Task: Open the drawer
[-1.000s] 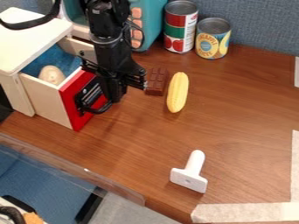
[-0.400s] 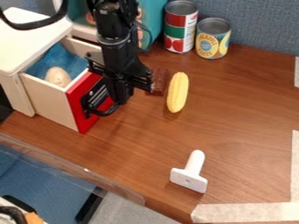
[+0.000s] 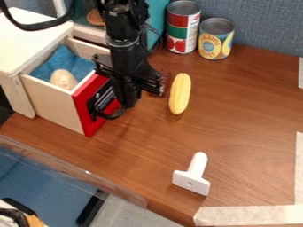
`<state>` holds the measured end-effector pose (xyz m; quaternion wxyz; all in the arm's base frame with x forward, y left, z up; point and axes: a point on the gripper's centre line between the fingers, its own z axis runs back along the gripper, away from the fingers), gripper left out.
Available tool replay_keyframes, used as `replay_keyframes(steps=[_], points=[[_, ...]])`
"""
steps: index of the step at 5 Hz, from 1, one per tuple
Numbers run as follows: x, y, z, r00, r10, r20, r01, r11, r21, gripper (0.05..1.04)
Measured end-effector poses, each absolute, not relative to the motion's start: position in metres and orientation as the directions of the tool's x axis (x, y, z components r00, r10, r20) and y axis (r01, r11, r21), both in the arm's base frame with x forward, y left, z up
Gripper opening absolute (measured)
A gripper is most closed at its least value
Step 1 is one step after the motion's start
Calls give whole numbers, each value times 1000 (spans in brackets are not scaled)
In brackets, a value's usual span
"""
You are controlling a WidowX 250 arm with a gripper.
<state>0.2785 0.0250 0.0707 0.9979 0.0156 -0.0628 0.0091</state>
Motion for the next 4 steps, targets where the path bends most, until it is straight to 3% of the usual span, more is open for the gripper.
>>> replay_keyframes(steps=[2,3,4], points=[[283,19,68,993,62,99,-66,997,34,115],[279,21,67,994,87,73,-90,995,48,306],[276,30,89,987,100,126,-104,994,30,607]])
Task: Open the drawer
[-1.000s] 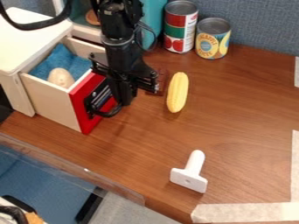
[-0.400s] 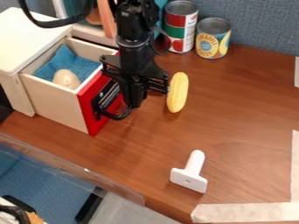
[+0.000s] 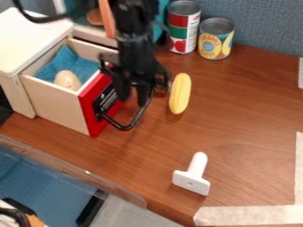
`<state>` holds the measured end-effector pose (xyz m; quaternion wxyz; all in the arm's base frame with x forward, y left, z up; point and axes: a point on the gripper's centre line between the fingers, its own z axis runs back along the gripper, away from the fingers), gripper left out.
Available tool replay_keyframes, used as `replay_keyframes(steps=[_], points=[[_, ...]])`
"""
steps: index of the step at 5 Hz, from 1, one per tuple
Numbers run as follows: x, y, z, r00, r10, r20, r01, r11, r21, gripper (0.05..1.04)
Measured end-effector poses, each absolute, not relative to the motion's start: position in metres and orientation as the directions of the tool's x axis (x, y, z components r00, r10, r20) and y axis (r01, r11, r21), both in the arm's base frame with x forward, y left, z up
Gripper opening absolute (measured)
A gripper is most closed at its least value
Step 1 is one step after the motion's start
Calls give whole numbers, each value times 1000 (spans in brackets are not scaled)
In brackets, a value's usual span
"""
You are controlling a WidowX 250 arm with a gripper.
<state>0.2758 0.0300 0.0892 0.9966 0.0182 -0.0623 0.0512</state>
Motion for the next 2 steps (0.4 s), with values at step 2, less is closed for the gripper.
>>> replay_keyframes(steps=[2], points=[[252,59,135,966,123,227,-133,991,26,1011]])
